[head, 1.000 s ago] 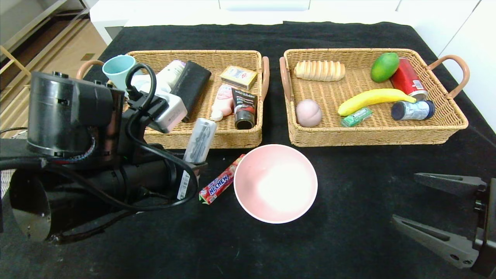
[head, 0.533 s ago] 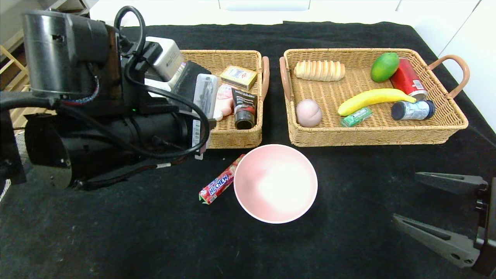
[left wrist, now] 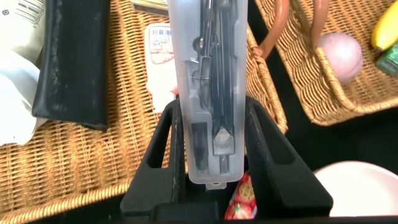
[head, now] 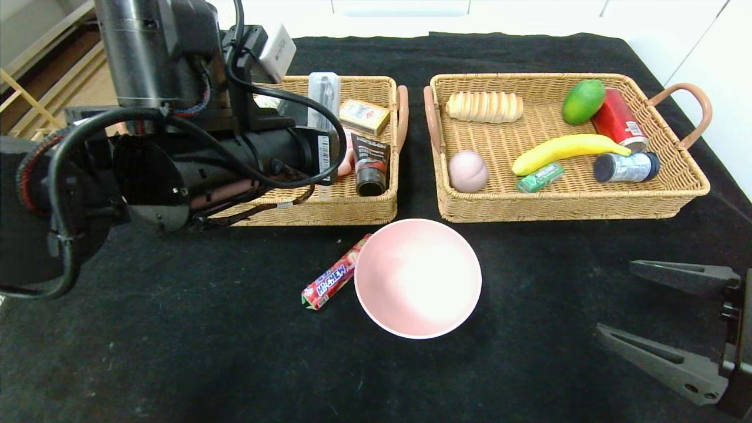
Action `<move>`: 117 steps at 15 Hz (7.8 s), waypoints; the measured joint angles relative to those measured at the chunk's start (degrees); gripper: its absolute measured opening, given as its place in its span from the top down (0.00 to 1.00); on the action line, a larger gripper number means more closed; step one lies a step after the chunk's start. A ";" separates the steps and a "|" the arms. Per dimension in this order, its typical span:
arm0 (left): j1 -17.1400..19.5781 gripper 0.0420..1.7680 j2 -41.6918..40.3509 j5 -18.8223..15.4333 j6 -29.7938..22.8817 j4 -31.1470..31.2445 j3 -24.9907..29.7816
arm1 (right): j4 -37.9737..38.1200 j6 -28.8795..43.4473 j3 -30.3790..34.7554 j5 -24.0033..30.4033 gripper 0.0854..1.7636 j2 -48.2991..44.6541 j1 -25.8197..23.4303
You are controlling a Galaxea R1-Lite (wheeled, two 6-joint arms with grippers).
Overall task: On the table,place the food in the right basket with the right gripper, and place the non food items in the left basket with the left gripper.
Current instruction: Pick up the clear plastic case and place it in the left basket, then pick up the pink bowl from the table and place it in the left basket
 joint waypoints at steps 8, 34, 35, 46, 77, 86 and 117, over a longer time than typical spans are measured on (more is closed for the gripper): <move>3.34 0.65 5.45 -0.02 0.15 -0.11 -6.75 | 0.02 -0.02 0.15 -0.04 0.03 0.26 0.17; -5.78 0.08 -0.80 -2.26 -1.88 16.32 -0.39 | 0.02 -0.17 0.48 -0.02 0.03 0.45 0.56; -6.17 0.07 -1.18 -2.51 -2.01 17.52 -0.26 | 0.05 -0.17 0.55 -0.04 0.03 0.50 0.59; -12.15 0.04 0.66 -2.65 -6.19 30.28 -1.05 | 0.05 -0.17 0.59 -0.09 0.03 1.00 0.63; -12.37 0.93 5.99 -2.80 -7.91 29.42 0.29 | 0.02 -0.20 0.67 -0.02 0.03 1.44 0.54; -12.48 0.93 5.95 -2.61 -7.88 29.43 1.21 | 0.02 -0.20 0.67 -0.02 0.03 1.46 0.61; 8.68 0.93 -3.25 -13.95 -9.31 27.29 -7.42 | 0.02 -0.33 0.85 -0.06 0.03 2.46 0.61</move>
